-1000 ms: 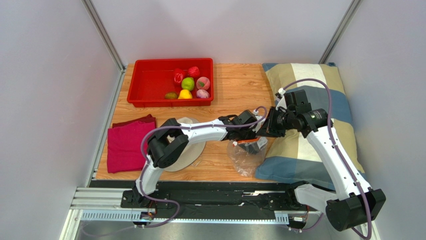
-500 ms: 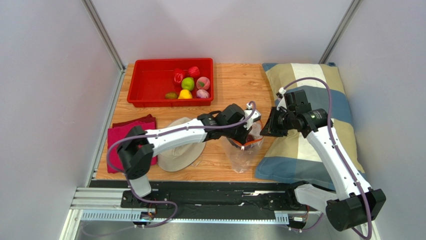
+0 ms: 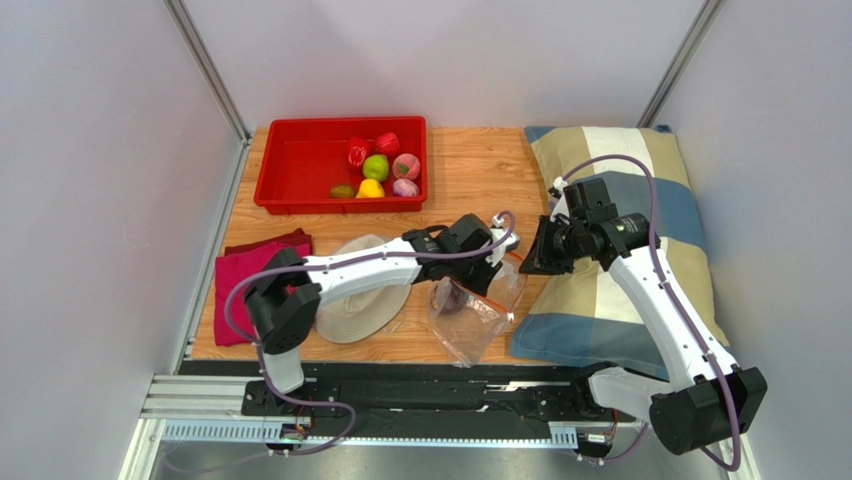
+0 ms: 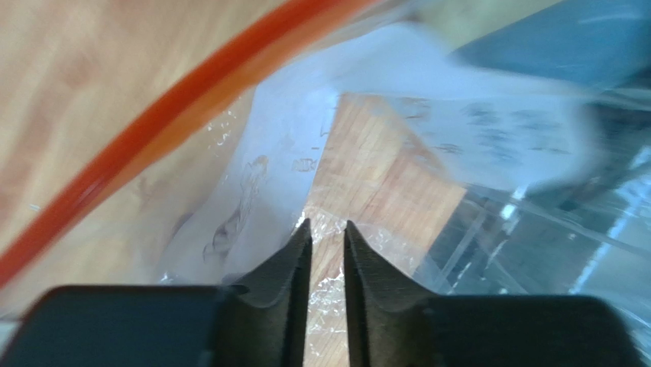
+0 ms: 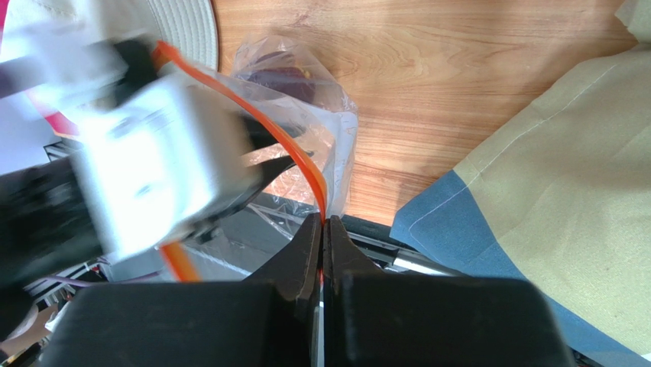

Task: Open the zip-top bag and remove the fake food

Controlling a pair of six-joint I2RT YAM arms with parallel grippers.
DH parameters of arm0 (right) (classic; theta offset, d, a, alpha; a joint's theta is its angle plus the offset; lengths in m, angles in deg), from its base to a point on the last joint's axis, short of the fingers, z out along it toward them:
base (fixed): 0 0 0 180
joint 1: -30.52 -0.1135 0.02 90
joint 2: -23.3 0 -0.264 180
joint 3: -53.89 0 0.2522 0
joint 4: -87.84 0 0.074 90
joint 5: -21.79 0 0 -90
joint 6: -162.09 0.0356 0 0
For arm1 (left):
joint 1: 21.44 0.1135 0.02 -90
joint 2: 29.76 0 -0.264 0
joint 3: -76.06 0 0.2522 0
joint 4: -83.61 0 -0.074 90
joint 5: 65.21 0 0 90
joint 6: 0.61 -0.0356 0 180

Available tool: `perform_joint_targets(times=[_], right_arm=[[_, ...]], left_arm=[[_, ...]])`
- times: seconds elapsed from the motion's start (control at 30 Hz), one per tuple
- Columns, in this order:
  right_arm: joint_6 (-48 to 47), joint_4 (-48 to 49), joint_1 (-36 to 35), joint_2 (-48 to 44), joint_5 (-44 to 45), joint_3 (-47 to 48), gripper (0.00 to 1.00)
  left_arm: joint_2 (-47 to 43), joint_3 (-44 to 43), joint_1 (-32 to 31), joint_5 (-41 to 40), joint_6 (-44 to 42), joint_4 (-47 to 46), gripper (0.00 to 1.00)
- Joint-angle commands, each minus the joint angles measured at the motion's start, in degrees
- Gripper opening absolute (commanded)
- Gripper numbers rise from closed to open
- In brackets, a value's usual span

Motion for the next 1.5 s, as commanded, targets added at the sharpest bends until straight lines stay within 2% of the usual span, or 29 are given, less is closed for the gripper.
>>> perform_joint_targets(times=[0.0,0.07,0.17,0.27,0.37,0.5,0.7,0.8,0.83,0.93,1.2,1.33,1.47], right_arm=[[-1.13,1.13,0.30,0.40,-2.12,1.20,0.00],[-1.13,1.22,0.12,0.49,-2.56,0.94,0.00],[-1.21,1.31,0.21,0.84,-3.01,1.02,0.00],[-1.13,1.74,0.03,1.02,-3.36,1.02,0.00],[-1.13,1.57,-0.23,1.55,-3.53,1.98,0.00],[-1.04,0.34,-0.67,1.99,-3.10,5.14,0.00],[-0.60,-1.33,-1.72,3.39,-3.79,9.81,0.00],[-0.60,-1.33,-2.16,3.66,-3.80,9.64,0.00],[-0.43,-1.16,-2.25,3.57,-3.80,9.38,0.00],[-0.42,-1.07,-2.34,3.66,-4.06,9.11,0.00],[-0.51,-0.89,-2.43,4.01,-4.59,8.41,0.00],[-0.60,-0.63,-2.43,3.83,-4.41,7.71,0.00],[-0.95,-0.54,-2.43,3.92,-4.06,7.27,0.00]], left_arm=[[3.47,-2.10,0.38,-2.18,2.81,2.80,0.31],[3.04,-1.31,0.29,-5.16,2.82,3.42,0.41],[0.41,0.71,0.29,-9.11,0.98,3.42,0.46],[-2.06,2.30,0.29,-13.33,-1.13,3.24,0.47],[-3.03,2.39,0.12,-17.03,-3.76,4.12,0.43],[-2.50,0.99,0.12,-21.52,-5.36,6.23,0.46],[-0.48,0.37,0.12,-23.54,-5.62,6.14,0.56],[1.01,0.63,0.03,-26.27,-4.74,5.80,0.60],[1.28,0.89,0.03,-27.58,-4.57,4.84,0.65],[1.89,1.07,-0.15,-31.44,-3.95,3.78,0.67],[7.16,1.68,-0.06,-30.40,-5.09,1.05,0.72],[11.29,2.65,-0.06,-29.88,-3.70,0.70,0.70],[10.78,4.05,-0.06,-27.77,-2.37,-0.01,0.66]])
